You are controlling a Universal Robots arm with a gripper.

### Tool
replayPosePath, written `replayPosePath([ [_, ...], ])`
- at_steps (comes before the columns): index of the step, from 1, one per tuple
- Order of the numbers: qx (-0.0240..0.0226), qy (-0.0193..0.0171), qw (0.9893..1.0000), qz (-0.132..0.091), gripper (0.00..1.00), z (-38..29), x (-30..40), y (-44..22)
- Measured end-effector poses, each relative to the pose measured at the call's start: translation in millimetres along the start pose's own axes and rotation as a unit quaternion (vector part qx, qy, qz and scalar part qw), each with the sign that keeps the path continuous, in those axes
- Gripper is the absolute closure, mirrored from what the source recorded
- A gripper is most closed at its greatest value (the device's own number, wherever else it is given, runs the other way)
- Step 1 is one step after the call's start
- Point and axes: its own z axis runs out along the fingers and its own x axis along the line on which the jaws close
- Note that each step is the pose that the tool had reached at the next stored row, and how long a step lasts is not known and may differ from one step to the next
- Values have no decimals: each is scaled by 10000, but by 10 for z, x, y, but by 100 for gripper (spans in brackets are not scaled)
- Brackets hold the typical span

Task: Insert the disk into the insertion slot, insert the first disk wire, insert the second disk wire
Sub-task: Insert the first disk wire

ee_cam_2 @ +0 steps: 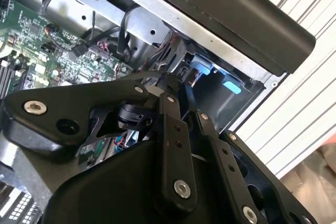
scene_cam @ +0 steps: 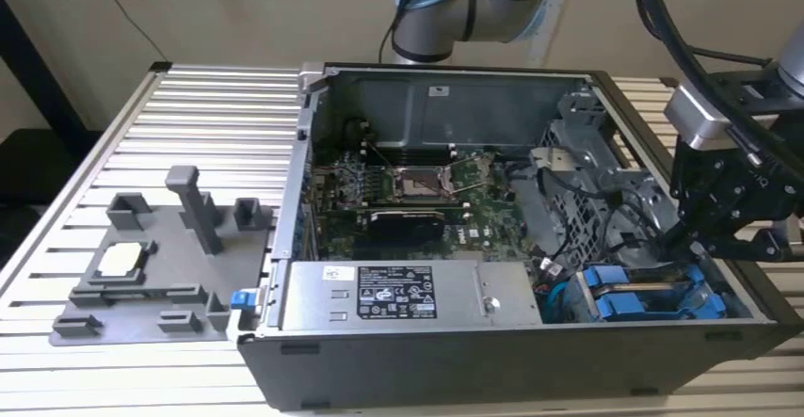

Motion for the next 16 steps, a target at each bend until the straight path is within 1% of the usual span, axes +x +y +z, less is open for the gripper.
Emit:
replayPosePath([
  [16,4,-1,10000,0,81,61,11,2],
])
